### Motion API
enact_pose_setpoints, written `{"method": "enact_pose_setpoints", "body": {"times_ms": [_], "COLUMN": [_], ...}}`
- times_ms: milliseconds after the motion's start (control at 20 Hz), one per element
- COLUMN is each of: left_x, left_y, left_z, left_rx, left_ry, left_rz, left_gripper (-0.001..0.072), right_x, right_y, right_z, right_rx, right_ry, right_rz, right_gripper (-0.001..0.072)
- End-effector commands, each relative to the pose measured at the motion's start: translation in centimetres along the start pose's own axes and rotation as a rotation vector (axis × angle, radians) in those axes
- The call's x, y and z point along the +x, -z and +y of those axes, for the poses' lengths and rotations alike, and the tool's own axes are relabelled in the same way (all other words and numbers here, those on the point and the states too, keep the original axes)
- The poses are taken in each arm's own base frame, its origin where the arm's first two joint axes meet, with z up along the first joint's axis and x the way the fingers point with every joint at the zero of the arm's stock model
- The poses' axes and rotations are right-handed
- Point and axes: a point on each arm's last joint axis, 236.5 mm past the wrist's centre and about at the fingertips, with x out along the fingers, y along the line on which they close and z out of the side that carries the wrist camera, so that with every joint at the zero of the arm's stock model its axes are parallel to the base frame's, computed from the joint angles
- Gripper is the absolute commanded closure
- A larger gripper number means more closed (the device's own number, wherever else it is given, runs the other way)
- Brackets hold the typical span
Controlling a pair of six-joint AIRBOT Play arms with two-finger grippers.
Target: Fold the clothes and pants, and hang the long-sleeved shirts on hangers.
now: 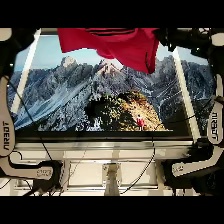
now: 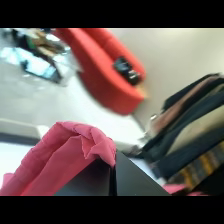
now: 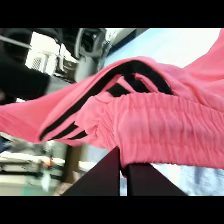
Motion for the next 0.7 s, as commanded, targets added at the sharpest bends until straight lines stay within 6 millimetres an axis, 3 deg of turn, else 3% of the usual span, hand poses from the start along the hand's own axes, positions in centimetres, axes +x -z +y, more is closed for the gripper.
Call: {"method": "enact_pose_setpoints", "body": {"times_ms": [0, 250, 450, 550, 650], "left_x": [-2.2, -5.1, -7.4, -9.5, -12.4], "left_y": [3.4, 14.7, 23.0, 27.1, 31.1], "left_z": [1.6, 2.5, 1.8, 2.3, 3.0], "left_rx": [0.081, 0.108, 0.116, 0.115, 0.077], "left_ry": [-0.052, -0.083, -0.105, -0.132, -0.165], "left_rz": [0.222, 0.651, 0.856, 0.928, 0.971], "left_gripper": [0.0698, 0.0699, 0.0699, 0.0699, 0.0699], "right_x": [-0.8, -4.1, -5.6, -6.6, -8.5], "right_y": [1.2, 6.1, 10.3, 13.9, 19.1], "right_z": [-1.3, -8.9, -12.4, -14.4, -16.4], "right_rx": [-0.066, -0.140, -0.097, -0.061, -0.006], "right_ry": [0.136, 0.459, 0.536, 0.557, 0.582], "right_rz": [0.083, 0.332, 0.455, 0.506, 0.555], "right_gripper": [0.0701, 0.0701, 0.0702, 0.0701, 0.0701]}}
